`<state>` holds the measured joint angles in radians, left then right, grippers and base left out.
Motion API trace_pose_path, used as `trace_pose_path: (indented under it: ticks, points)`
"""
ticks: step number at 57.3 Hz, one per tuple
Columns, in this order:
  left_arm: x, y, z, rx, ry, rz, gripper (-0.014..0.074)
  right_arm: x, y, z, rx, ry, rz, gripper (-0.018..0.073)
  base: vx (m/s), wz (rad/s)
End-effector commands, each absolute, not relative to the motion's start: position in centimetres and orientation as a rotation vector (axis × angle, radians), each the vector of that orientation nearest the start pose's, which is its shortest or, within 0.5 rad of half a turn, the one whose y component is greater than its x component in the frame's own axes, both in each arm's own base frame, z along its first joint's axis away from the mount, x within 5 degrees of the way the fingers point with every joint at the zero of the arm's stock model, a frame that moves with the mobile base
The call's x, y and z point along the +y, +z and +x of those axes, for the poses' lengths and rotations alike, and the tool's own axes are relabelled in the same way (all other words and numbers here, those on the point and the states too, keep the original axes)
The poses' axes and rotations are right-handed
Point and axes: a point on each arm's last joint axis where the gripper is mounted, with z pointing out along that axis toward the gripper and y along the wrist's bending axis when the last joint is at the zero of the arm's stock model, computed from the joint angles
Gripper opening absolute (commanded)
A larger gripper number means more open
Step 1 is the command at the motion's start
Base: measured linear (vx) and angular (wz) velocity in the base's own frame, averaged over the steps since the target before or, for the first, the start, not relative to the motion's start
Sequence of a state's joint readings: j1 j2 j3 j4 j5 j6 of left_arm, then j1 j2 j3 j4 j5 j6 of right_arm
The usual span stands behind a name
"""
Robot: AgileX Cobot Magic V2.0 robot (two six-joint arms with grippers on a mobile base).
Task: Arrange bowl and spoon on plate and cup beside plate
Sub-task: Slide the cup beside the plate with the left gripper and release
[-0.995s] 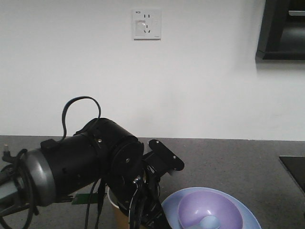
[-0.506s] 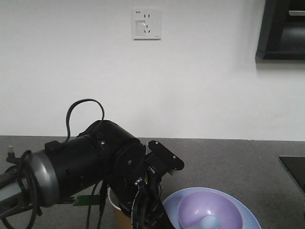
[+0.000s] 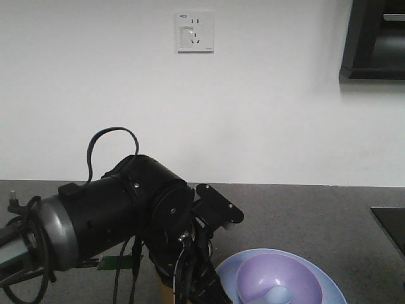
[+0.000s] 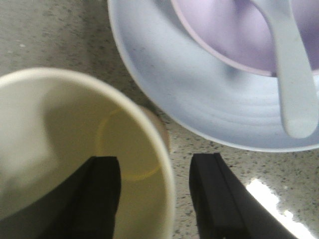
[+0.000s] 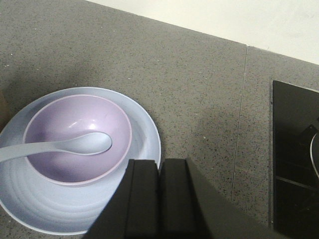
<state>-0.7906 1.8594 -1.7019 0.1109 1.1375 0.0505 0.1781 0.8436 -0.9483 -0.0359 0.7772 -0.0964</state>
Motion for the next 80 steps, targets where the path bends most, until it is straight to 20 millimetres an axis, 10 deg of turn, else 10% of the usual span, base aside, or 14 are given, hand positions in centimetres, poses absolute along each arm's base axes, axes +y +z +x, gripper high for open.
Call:
trace_pose_path:
  ticks: [1,36,51,64,80]
  points:
    - [-27.3,34.4,28.5,2.402,-0.054,1.106,0.0465,2.5,39.5,15.8,2.025,-0.006,-0.291,-0.0008,0.0,0.0]
    - [-26.8,40.6,28.2,2.303,-0.104,1.035,0.0456,2.4,39.5,15.8,2.027,-0.013,-0.294,-0.0008,0.0,0.0]
    - [-25.5,44.7,26.8,2.18,-0.154,0.992,-0.0001,2.4,39.2,15.6,2.057,-0.018,-0.298,-0.0008,0.0,0.0]
    - [-22.4,48.4,23.2,1.988,-0.276,0.917,-0.0004,2.3,39.6,14.9,2.022,-0.003,-0.283,-0.0008,0.0,0.0]
    - [-17.4,41.2,17.9,1.846,-0.371,0.854,-0.0003,1.6,36.7,9.6,1.75,0.032,-0.242,-0.0008,0.0,0.0]
